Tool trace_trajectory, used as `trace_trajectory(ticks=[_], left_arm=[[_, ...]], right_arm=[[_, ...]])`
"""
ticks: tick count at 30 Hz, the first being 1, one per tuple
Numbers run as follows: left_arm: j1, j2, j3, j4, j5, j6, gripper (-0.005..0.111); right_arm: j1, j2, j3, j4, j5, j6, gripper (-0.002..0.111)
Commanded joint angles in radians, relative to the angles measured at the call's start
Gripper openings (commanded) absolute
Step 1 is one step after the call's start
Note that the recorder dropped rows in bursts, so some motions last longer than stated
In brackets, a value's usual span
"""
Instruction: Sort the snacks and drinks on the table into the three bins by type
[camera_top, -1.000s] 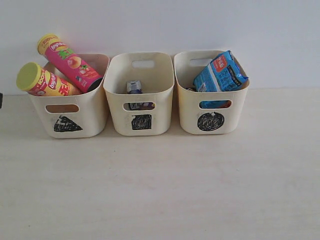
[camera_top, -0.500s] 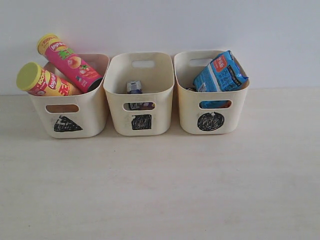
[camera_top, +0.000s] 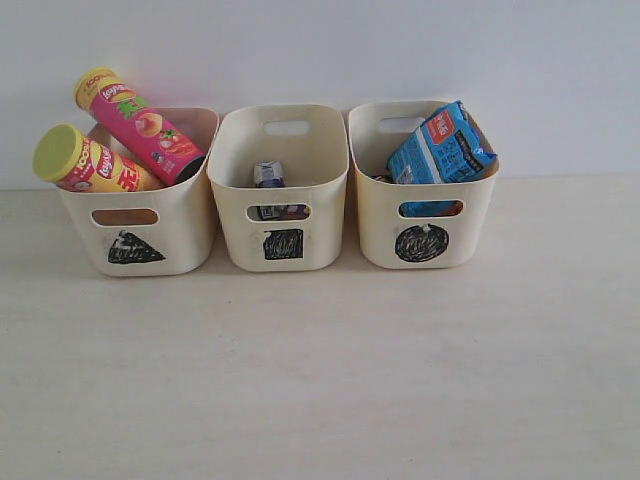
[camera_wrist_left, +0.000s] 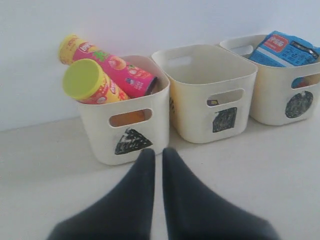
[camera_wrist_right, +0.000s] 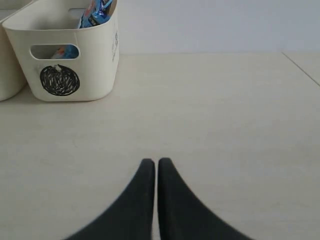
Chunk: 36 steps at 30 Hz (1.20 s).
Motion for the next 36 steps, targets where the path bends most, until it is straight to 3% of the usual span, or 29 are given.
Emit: trace_trajectory(ticks=[1, 18, 29, 36], left_arm=[[0.066, -0.103, 0.048, 0.002, -0.007, -0.008, 0.004], [0.219, -0.292, 0.162, -0.056, 0.034, 0.012, 0.004], [0.242, -0.292, 0.162, -0.058, 0.181, 0.012, 0.004], [0.242, -0.292, 0.162, -0.058, 0.181, 0.012, 0.004]], right_arm=[[0.001, -0.005, 0.0, 0.0, -0.007, 0.0, 0.0], [0.001, -0.005, 0.0, 0.0, -0.007, 0.0, 0.0], [0.001, -0.005, 0.0, 0.0, -0.007, 0.0, 0.0], [0.001, -0.005, 0.0, 0.0, -0.007, 0.0, 0.0]])
